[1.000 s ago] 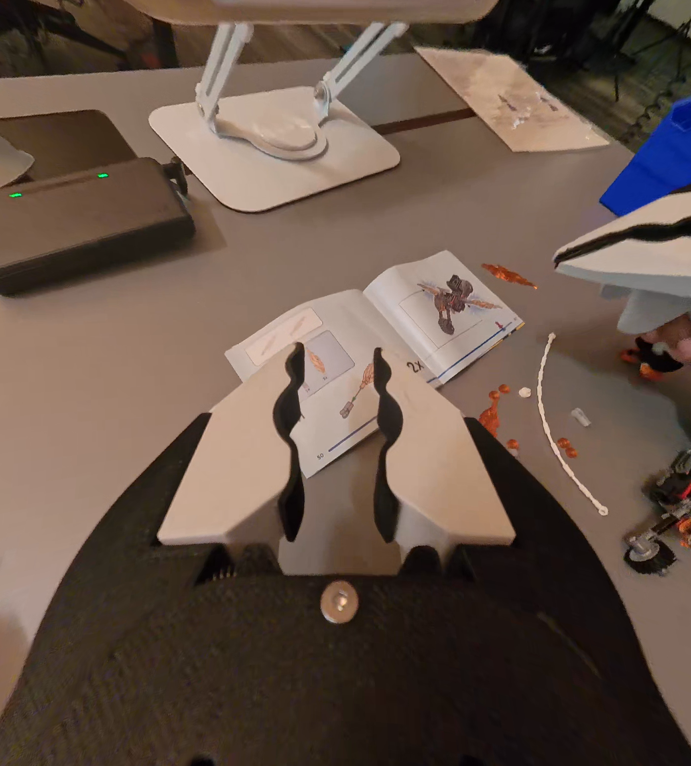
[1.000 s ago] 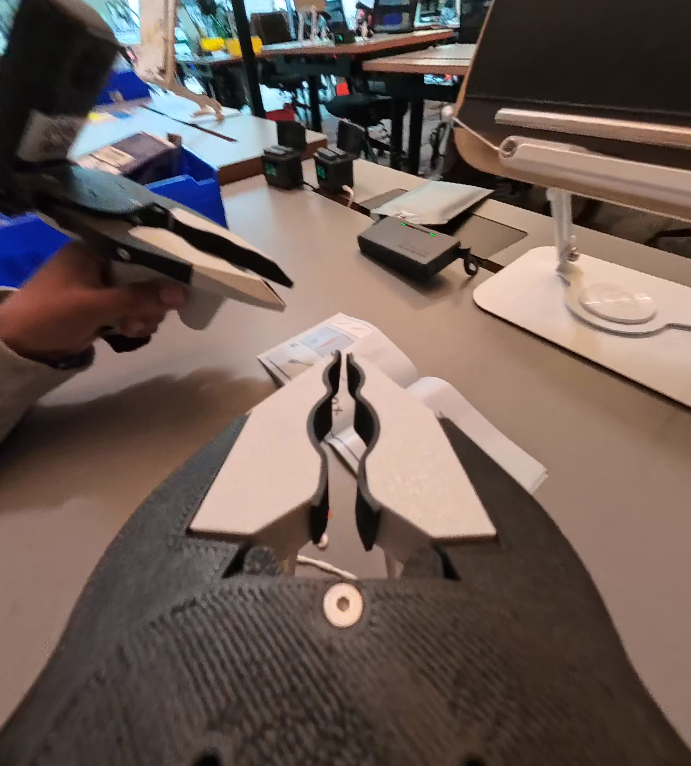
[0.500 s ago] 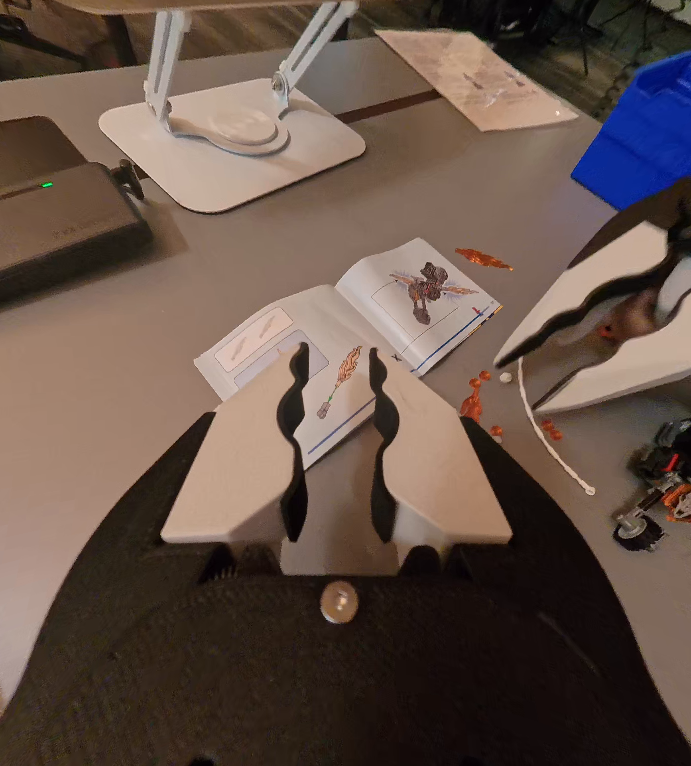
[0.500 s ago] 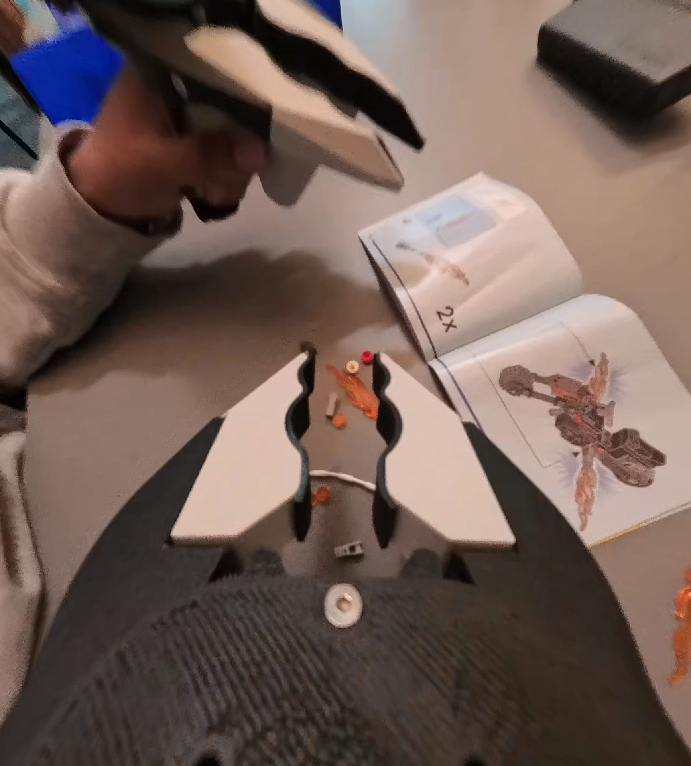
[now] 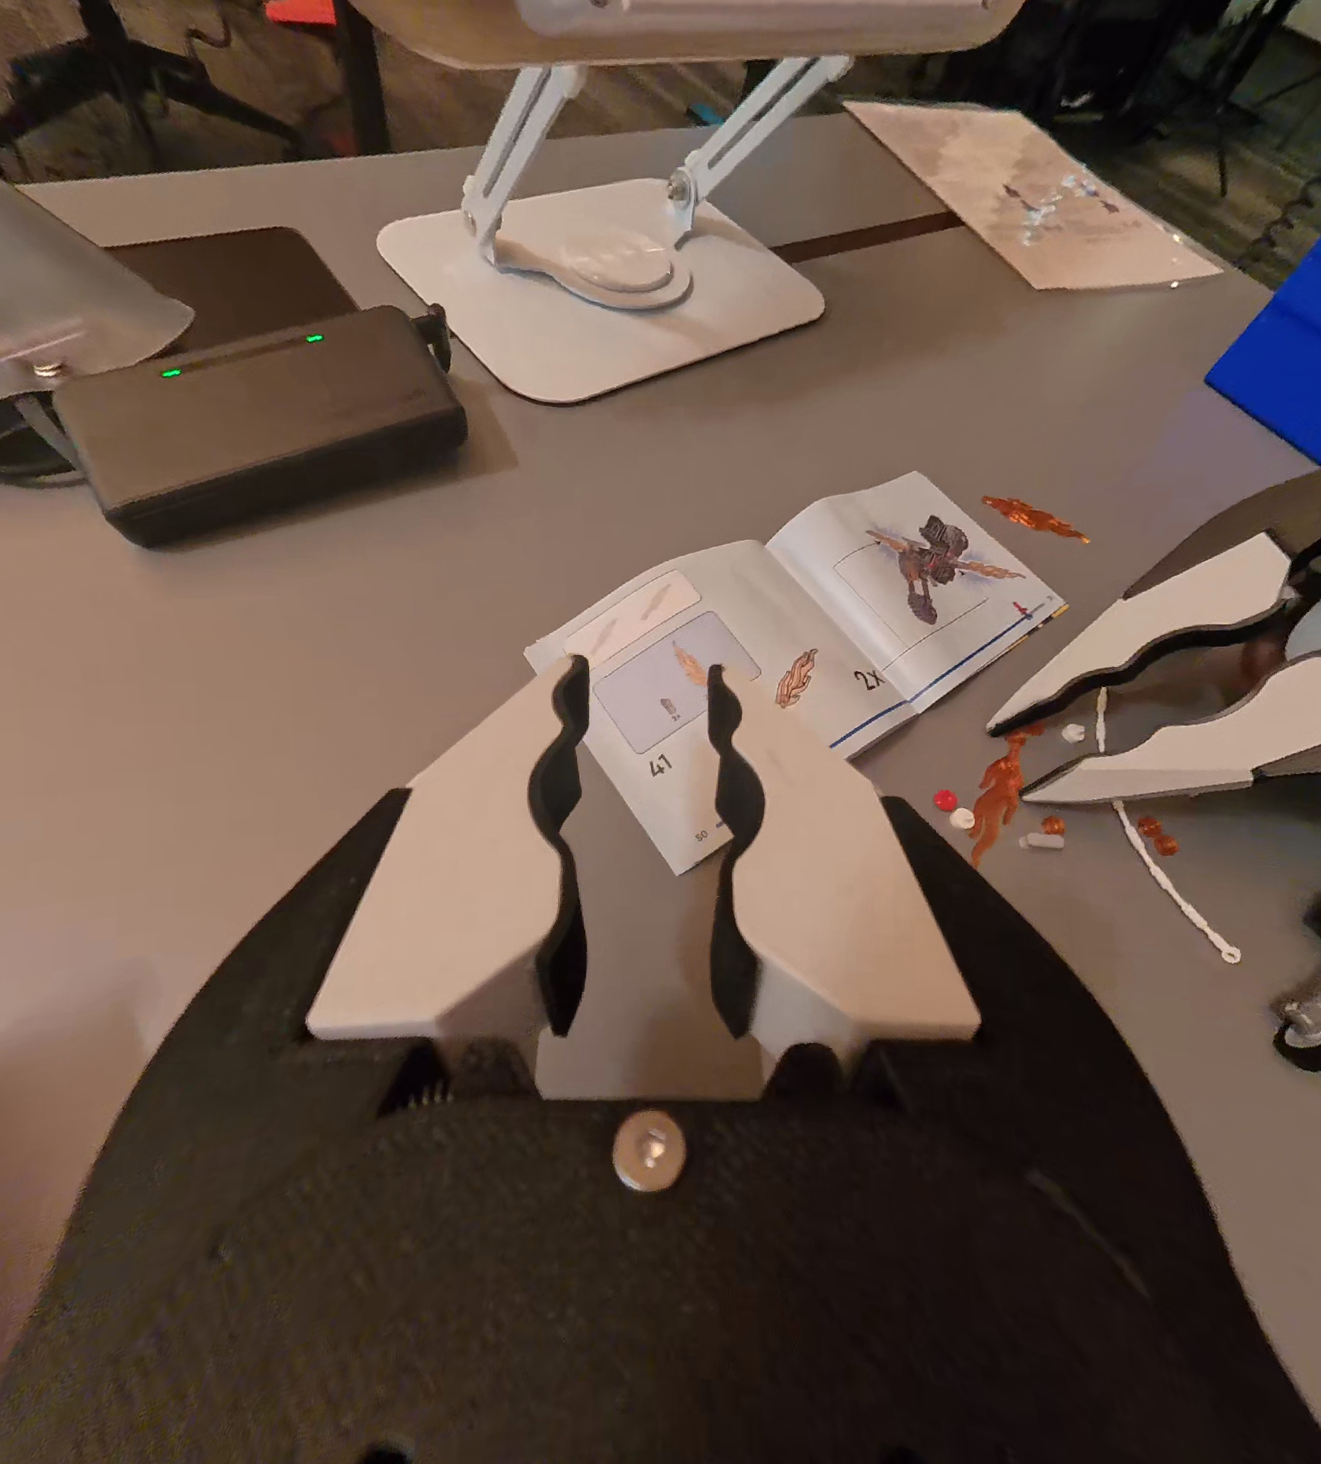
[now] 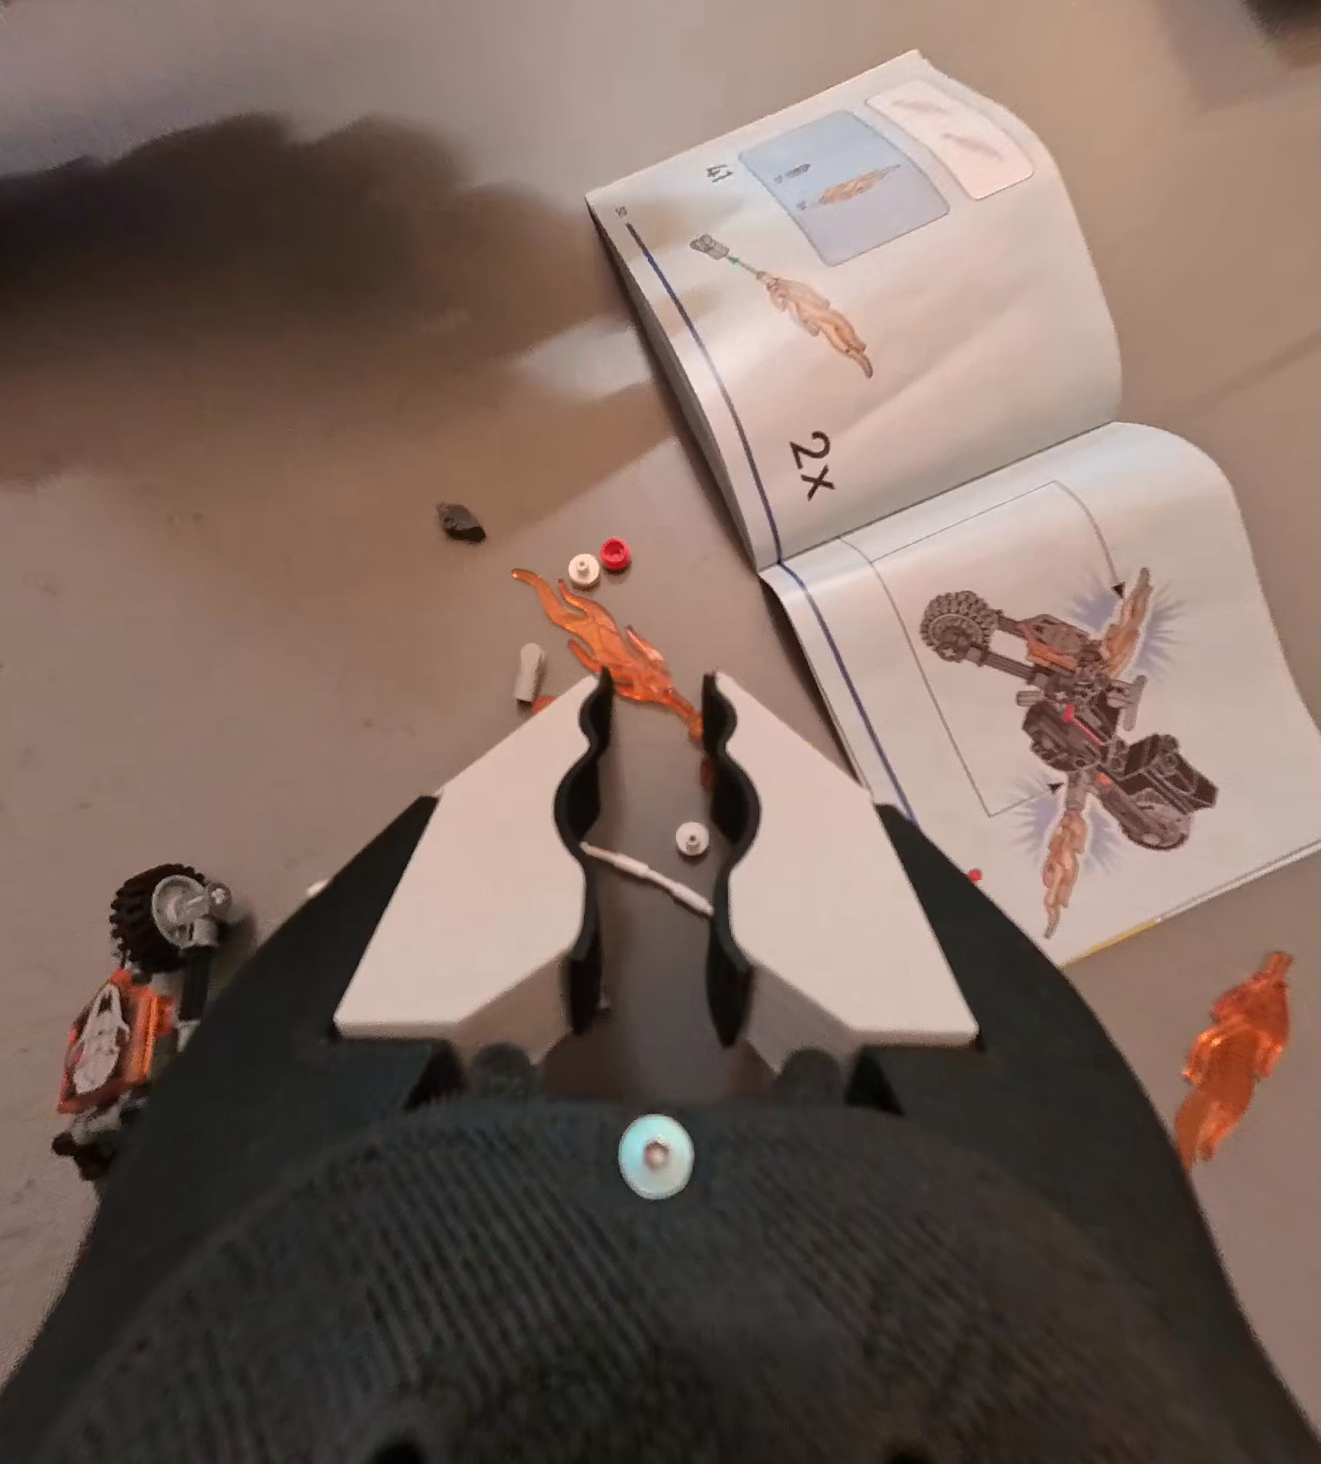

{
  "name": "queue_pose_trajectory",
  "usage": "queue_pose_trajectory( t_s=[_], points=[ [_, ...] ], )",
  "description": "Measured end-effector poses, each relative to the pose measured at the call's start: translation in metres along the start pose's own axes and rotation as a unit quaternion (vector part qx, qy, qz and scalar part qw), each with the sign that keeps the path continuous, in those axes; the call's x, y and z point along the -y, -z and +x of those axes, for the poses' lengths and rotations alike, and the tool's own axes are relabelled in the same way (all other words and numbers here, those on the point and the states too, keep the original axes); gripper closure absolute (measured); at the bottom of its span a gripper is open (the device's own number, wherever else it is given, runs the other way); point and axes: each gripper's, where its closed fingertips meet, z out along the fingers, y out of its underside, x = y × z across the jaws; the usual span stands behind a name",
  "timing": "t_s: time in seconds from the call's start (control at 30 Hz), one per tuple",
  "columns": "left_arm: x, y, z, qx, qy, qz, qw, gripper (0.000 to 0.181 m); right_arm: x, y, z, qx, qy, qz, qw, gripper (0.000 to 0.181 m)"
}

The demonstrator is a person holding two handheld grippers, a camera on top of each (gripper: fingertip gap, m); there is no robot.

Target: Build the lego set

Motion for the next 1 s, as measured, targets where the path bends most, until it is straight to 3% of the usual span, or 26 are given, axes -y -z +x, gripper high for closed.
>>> queue_pose_trajectory(
  t_s=[0.37, 0.6, 0.67, 0.77, 0.83, 1.0],
  points=[
    [0.002, 0.0, 0.003, -0.009, 0.006, 0.008, 1.0, 0.151, -0.005, 0.002, -0.004, -0.002, 0.022, -0.024, 0.999, 0.168],
    [0.005, -0.002, 0.03, -0.11, 0.052, 0.018, 0.992, 0.145, 0.007, 0.008, -0.004, -0.012, 0.044, 0.006, 0.999, 0.168],
    [0.0, -0.004, 0.059, -0.203, 0.075, -0.003, 0.976, 0.139, 0.014, 0.012, -0.004, -0.014, 0.051, 0.028, 0.998, 0.168],
    [-0.008, -0.004, 0.099, -0.331, 0.147, -0.047, 0.931, 0.121, 0.027, 0.02, -0.005, -0.021, 0.066, 0.066, 0.995, 0.168],
    [-0.011, -0.003, 0.113, -0.37, 0.184, -0.062, 0.909, 0.117, 0.036, 0.026, -0.006, -0.024, 0.079, 0.096, 0.992, 0.168],
    [-0.021, -0.004, 0.133, -0.41, 0.214, -0.106, 0.88, 0.127, 0.059, 0.041, -0.017, -0.033, 0.116, 0.165, 0.979, 0.168]
  ],
)
